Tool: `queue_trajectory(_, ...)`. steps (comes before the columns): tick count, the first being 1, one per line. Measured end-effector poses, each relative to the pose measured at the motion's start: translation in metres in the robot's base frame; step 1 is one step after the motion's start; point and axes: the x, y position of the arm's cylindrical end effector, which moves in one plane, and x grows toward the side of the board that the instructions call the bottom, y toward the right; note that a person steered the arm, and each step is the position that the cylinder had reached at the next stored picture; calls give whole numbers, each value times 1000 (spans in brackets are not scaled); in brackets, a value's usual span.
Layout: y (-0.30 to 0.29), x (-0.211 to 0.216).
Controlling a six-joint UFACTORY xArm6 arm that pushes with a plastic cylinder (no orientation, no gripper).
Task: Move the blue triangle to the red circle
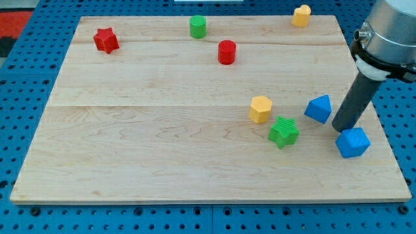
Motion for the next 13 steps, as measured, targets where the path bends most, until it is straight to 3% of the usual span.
queue_trajectory(1,36,-22)
queue_trajectory(2,31,-30)
queue_trajectory(5,-82,-30)
queue_trajectory(6,-96,-40)
queue_trajectory(10,-105,-105)
queue_trajectory(13,-107,-110)
